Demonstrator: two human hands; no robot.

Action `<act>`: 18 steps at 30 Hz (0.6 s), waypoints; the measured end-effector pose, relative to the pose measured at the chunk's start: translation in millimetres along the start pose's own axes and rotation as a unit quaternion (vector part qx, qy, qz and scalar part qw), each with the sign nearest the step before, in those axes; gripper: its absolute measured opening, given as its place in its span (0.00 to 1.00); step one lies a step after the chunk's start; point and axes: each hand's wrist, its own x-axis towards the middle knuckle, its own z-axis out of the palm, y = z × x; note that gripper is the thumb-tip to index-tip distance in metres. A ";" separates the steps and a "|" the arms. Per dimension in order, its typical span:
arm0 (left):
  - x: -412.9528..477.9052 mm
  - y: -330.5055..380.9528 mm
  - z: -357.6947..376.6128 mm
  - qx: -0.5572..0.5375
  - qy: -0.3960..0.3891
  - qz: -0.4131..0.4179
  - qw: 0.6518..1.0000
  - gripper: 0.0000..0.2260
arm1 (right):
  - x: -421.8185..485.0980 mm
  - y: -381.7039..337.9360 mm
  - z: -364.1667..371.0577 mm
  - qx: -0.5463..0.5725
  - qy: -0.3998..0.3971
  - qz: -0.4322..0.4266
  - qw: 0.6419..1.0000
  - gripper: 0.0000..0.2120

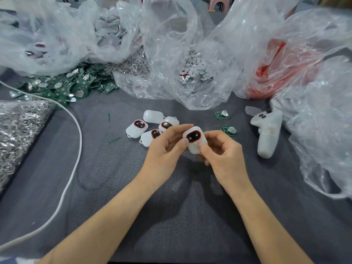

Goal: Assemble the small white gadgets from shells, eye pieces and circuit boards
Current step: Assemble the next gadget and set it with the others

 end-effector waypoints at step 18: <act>-3.2 1.9 -0.3 0.038 -0.017 0.002 0.999 0.12 | 0.6 0.8 -0.5 0.059 -0.060 0.012 0.996 0.02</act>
